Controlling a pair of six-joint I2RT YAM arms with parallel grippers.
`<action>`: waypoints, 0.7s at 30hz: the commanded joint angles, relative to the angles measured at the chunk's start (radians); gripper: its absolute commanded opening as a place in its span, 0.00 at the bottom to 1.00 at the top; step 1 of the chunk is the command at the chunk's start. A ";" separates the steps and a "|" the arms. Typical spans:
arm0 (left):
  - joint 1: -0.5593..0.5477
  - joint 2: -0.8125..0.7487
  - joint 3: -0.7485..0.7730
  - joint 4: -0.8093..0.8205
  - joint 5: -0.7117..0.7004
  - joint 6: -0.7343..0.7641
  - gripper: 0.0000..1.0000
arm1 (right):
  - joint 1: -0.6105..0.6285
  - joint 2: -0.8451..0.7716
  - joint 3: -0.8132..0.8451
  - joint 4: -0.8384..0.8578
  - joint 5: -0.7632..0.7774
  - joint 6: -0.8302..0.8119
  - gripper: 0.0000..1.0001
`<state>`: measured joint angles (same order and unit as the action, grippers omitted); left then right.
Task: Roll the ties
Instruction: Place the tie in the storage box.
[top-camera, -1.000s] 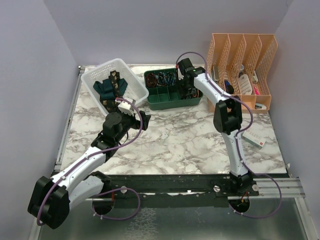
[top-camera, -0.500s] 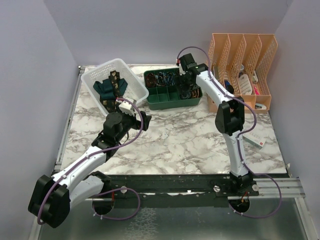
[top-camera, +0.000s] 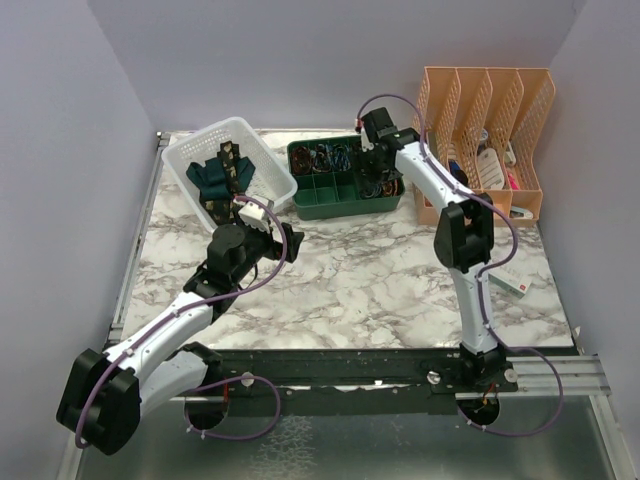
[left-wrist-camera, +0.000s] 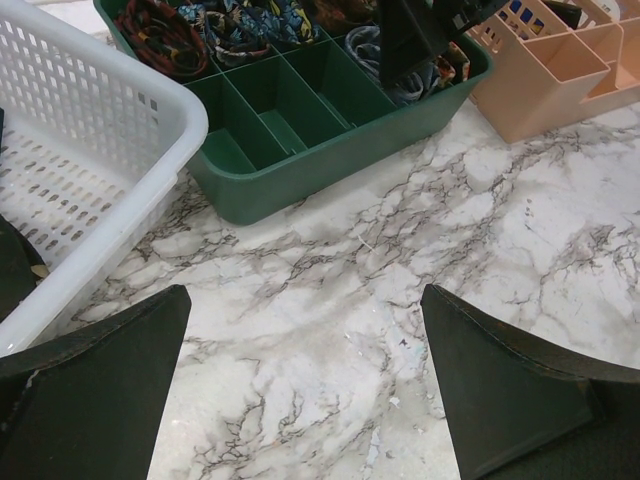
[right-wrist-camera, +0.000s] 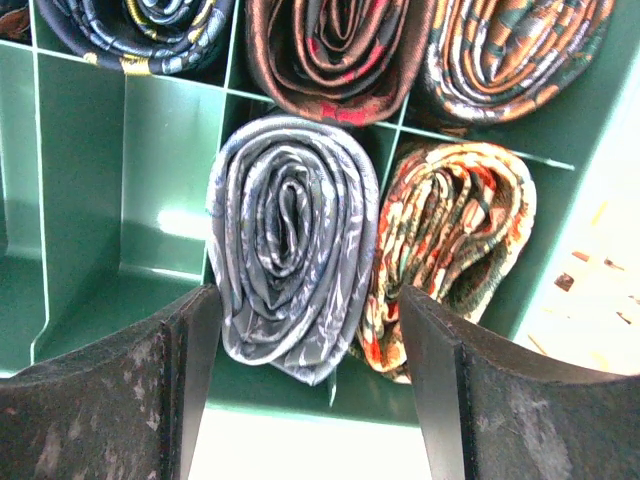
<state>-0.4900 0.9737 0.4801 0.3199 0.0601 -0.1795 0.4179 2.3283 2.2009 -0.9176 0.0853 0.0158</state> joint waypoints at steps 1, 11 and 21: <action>0.007 -0.007 0.003 0.019 0.020 -0.010 0.99 | 0.004 -0.123 -0.069 0.086 -0.008 0.011 0.74; 0.007 -0.038 0.021 -0.012 0.003 0.001 0.99 | 0.004 -0.183 -0.264 0.228 -0.054 0.072 0.44; 0.008 -0.071 0.050 -0.083 -0.034 0.011 0.99 | 0.005 -0.168 -0.329 0.249 -0.040 0.077 0.47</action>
<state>-0.4900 0.9241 0.4904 0.2745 0.0517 -0.1780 0.4179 2.1494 1.8549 -0.6849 0.0467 0.0887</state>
